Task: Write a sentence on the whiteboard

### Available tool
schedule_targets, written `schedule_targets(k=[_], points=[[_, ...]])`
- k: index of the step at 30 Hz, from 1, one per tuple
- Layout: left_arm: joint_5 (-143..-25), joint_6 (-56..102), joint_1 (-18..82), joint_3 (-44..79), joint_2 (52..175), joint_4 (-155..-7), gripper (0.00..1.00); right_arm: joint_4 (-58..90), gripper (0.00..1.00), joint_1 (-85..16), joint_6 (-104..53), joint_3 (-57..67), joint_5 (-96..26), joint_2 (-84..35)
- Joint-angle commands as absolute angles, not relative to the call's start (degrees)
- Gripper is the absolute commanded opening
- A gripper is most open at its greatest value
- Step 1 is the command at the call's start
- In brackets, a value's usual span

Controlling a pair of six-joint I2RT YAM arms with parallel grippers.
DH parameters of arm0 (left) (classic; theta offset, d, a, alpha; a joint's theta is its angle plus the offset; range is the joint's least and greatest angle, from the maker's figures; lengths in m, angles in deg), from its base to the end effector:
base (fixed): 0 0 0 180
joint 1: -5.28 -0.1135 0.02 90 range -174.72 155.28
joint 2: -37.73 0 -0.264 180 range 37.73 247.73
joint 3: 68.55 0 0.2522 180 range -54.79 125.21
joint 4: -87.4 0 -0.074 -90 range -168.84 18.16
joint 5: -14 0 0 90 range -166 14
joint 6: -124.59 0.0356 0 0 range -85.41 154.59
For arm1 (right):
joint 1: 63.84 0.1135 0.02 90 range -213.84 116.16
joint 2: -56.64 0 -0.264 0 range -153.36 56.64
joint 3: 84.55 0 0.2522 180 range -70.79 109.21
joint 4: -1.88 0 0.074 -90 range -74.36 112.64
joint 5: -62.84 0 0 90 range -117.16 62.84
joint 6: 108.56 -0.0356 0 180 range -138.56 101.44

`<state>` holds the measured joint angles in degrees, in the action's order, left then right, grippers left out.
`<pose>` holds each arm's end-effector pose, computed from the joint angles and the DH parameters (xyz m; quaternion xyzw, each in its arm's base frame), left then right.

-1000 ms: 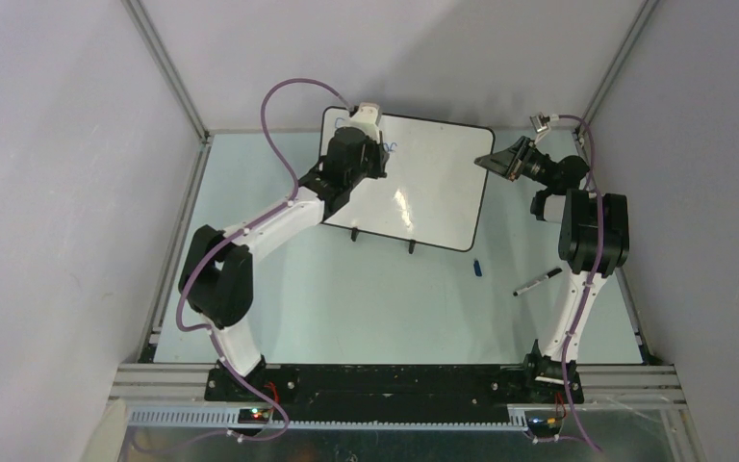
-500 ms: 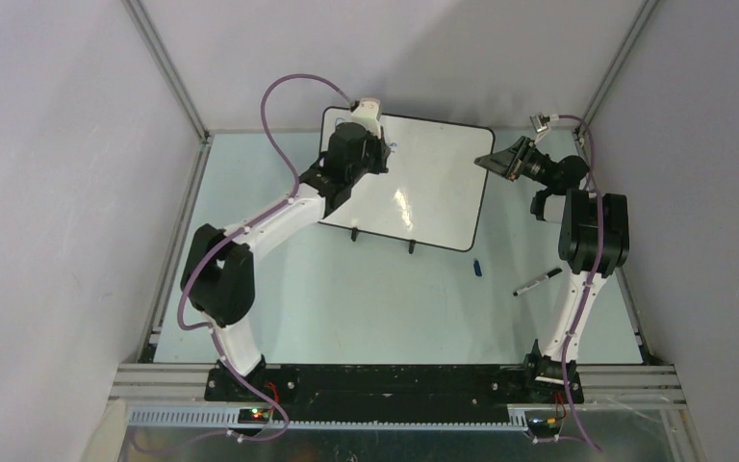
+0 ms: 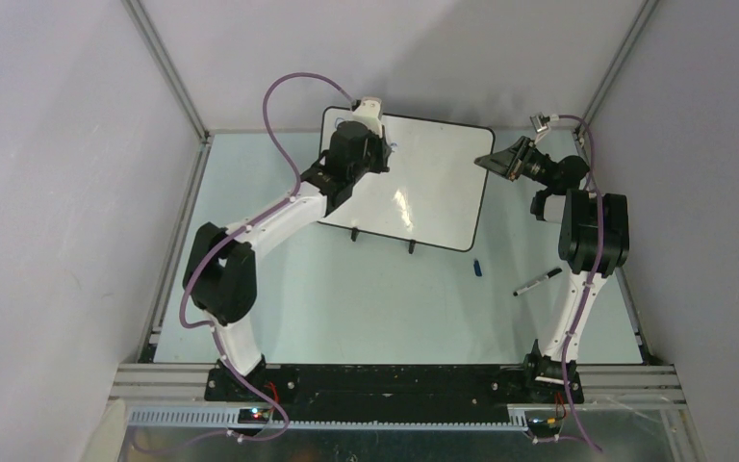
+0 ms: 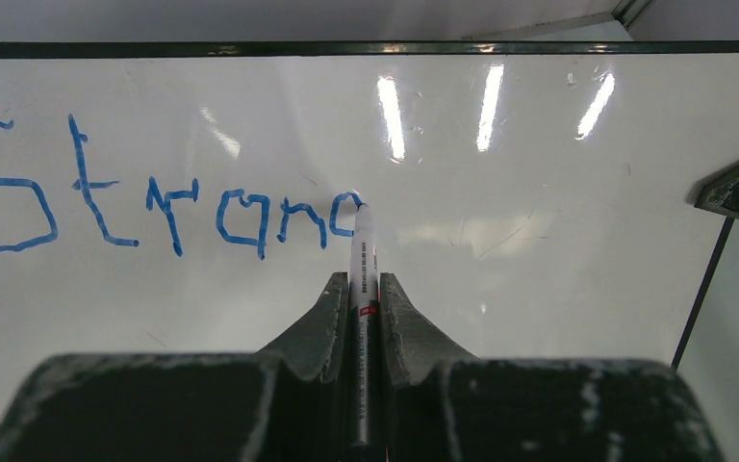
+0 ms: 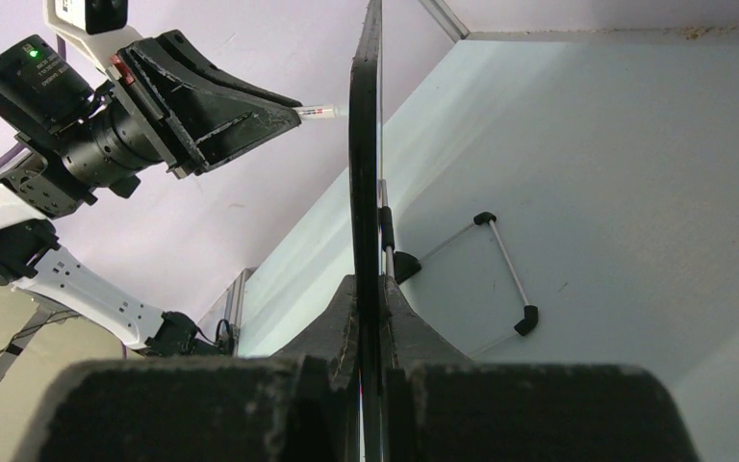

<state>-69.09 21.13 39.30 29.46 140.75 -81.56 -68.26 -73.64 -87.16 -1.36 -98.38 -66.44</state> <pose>0.3636 -0.2403 0.3185 0.1066 0.7911 -0.1976 0.5690 0.4309 -0.0402 0.2160 -0.1353 0.6329 0.5987 0.4718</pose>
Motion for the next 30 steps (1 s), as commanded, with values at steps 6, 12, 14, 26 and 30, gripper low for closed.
schedule_targets(k=[6, 12, 14, 26, 30], points=[[-68.54, 21.95, 39.64, 27.85, 138.49, -82.75, 0.00, -70.68, 0.00, -74.12, -89.07, -0.90, -98.60, -62.18], [-68.71, 21.80, 39.64, 25.64, 137.27, -82.73, 0.00, -70.72, 0.00, -74.12, -89.13, -0.88, -98.59, -62.18], [-68.71, 21.78, 39.62, 25.47, 137.22, -82.52, 0.00, -70.68, 0.00, -74.12, -89.10, -0.86, -98.61, -62.18], [-69.51, 21.80, 39.71, 24.84, 136.90, -82.05, 0.00, -70.68, 0.00, -74.12, -89.19, -0.87, -98.50, -62.18], [-69.46, 21.83, 39.73, 24.68, 136.87, -81.88, 0.00, -70.68, 0.00, -74.12, -89.21, -0.92, -98.52, -62.18]])
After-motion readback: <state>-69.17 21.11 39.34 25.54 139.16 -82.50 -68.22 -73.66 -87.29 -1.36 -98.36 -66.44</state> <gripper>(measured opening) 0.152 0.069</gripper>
